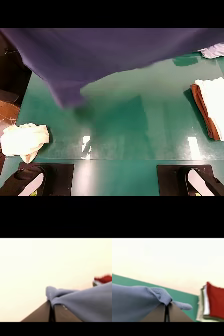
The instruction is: Fold the shirts.
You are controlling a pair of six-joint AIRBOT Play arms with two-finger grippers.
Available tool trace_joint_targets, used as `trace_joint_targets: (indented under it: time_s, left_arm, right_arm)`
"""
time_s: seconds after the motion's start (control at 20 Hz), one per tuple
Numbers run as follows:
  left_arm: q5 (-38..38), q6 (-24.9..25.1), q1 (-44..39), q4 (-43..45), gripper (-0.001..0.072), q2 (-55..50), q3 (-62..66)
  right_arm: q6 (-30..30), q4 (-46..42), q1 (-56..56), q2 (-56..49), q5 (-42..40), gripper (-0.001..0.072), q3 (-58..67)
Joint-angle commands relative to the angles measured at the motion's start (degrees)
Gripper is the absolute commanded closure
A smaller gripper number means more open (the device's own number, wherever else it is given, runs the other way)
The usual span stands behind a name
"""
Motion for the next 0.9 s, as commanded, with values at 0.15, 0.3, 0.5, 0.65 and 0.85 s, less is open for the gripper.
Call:
trace_joint_targets:
  time_s: [0.15, 0.3, 0.5, 0.65, 0.85]
  left_arm:
    - [-8.2, -0.4, 0.0, 0.0, 0.0681, 1.3, 1.0]
    - [-11.5, -1.6, 0.0, -0.2, 0.0681, -1.0, -9.7]
    - [-13.4, -1.8, -0.2, -3.2, 0.0681, -7.7, -26.6]
    - [-10.1, -1.4, -0.1, -4.7, 0.0681, -15.8, -36.8]
    - [5.4, 1.6, -0.1, -2.9, 0.068, -29.7, -39.5]
  right_arm:
    - [3.6, -4.8, -4.7, -0.6, 7.5, 0.0695, 8.3]
    - [5.1, -4.8, -4.5, -5.9, 12.7, 0.0696, 4.1]
    - [5.0, -6.0, 0.3, -15.9, 16.0, 0.0695, -7.2]
    - [5.4, -11.6, 5.6, -24.1, 11.8, 0.0695, -14.7]
    - [8.2, -12.3, 9.6, -34.2, -0.9, 0.0695, -19.9]
